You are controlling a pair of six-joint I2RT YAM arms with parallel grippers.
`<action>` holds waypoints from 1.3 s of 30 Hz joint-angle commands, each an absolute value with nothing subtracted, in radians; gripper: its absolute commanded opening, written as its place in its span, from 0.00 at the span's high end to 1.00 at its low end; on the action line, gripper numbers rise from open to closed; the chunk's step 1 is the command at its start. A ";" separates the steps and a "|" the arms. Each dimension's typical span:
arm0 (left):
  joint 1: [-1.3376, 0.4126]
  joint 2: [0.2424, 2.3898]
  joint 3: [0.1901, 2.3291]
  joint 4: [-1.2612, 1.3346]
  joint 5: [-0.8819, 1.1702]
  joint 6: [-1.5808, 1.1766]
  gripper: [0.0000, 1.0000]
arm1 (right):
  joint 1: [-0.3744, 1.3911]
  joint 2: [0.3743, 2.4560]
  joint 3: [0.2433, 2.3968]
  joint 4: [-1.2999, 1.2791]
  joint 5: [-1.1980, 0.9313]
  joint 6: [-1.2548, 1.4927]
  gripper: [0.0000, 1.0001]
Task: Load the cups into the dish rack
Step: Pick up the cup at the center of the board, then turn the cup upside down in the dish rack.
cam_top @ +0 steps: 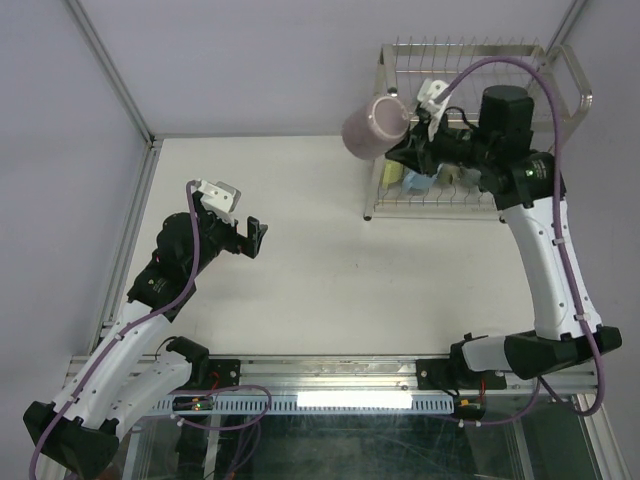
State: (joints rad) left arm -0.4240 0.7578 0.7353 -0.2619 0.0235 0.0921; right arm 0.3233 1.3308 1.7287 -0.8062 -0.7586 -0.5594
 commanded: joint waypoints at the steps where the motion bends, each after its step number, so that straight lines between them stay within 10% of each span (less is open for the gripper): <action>1: -0.419 0.741 0.729 -0.223 0.006 0.086 0.01 | 0.175 1.385 1.883 -0.722 -0.794 -0.429 1.00; 12: -0.420 0.741 0.729 -0.223 0.002 0.089 0.01 | -0.095 1.591 2.086 -0.497 -0.765 -0.228 1.00; 39: -0.417 0.758 0.728 -0.225 0.003 0.091 0.01 | -0.078 1.924 2.355 -0.547 -0.752 -0.335 0.96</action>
